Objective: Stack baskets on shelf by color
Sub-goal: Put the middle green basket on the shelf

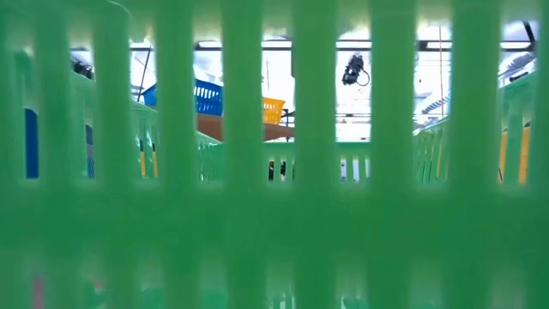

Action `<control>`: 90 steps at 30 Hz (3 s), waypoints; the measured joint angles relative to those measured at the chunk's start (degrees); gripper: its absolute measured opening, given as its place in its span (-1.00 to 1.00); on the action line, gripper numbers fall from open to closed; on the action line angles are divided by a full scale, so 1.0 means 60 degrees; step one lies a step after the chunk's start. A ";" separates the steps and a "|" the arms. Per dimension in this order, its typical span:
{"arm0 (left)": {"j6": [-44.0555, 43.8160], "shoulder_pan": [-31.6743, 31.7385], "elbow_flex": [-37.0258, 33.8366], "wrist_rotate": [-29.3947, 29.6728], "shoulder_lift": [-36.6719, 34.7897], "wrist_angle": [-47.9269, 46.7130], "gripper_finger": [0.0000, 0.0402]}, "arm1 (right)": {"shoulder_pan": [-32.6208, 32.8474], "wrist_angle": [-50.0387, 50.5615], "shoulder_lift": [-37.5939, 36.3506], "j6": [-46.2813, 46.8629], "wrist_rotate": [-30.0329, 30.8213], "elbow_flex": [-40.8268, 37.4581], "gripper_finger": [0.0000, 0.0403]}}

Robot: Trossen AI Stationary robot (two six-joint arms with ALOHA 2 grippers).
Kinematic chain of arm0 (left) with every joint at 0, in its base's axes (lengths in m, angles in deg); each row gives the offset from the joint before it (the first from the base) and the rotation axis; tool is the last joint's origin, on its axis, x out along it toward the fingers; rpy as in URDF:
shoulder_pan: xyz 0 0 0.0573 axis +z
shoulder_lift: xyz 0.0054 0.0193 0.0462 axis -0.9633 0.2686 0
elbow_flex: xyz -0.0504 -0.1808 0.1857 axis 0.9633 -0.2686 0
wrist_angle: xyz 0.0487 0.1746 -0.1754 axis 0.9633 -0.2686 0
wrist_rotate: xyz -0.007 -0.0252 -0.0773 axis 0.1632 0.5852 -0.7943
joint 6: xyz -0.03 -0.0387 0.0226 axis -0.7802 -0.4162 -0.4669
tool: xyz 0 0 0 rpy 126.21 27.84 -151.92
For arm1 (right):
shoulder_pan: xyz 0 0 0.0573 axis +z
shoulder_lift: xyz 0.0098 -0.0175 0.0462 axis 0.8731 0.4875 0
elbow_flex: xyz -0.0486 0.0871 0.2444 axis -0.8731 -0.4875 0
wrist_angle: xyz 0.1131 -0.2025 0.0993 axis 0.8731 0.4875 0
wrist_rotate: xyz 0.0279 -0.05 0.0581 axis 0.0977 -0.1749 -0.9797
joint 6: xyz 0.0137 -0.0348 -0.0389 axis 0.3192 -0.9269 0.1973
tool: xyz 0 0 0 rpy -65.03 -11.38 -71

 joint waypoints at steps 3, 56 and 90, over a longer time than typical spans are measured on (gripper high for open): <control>0.0003 -0.0041 0.0000 -0.0030 0.0259 -0.0020 -0.40 | 0.0251 -0.0005 -0.0004 0.0553 0.0017 -0.0265 -0.47; -0.3532 -0.3512 0.8153 -0.2133 1.2892 -0.3675 -0.03 | 0.5395 -0.0068 0.0011 0.9495 0.3718 -0.1005 -0.47; -0.3858 -0.3767 0.8137 -0.0804 1.3934 -0.3268 -0.15 | 0.5446 0.0250 0.0011 0.9763 0.3776 -0.1005 -0.47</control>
